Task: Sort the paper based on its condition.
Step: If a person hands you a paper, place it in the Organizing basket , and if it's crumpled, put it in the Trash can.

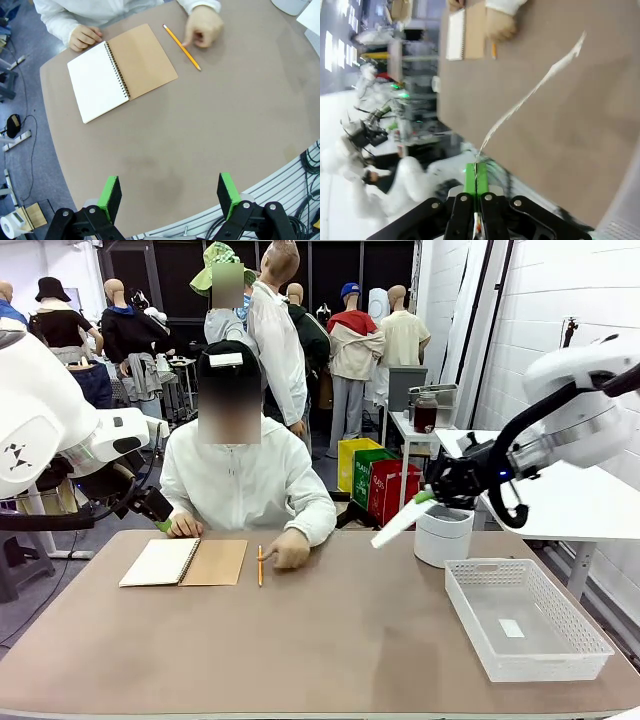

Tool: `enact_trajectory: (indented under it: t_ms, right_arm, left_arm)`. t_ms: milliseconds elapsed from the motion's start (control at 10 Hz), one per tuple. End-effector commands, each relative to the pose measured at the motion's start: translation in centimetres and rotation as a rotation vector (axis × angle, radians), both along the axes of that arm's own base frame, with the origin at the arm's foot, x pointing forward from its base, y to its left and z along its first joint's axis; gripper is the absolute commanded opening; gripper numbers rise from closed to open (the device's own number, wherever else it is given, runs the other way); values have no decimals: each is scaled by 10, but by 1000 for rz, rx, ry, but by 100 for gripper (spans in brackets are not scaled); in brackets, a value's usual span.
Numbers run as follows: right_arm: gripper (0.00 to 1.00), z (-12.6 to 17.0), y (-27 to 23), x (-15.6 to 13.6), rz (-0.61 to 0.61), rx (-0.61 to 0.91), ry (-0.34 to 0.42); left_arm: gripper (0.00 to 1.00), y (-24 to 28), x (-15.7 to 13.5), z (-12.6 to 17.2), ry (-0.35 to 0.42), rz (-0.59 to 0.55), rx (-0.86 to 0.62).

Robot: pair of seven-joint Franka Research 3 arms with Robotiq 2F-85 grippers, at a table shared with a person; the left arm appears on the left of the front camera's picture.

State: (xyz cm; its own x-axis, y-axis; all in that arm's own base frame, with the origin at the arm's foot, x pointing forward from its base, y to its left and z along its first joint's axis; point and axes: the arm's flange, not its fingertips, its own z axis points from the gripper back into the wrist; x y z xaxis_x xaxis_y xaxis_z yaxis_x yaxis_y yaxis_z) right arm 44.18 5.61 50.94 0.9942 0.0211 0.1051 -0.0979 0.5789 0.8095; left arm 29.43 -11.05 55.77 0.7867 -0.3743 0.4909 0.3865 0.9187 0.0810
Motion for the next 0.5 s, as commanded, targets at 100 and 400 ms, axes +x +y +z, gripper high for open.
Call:
enact_trajectory:
  t_ms: [100,400]
  right_arm:
    - [0,3,-35,-31,42,-183,-184]
    - [0,12,-68,-54,64,-397,-168]
  left_arm:
    - [100,0,0,0,0,-1,-1]
    - [100,0,0,0,0,-1,-1]
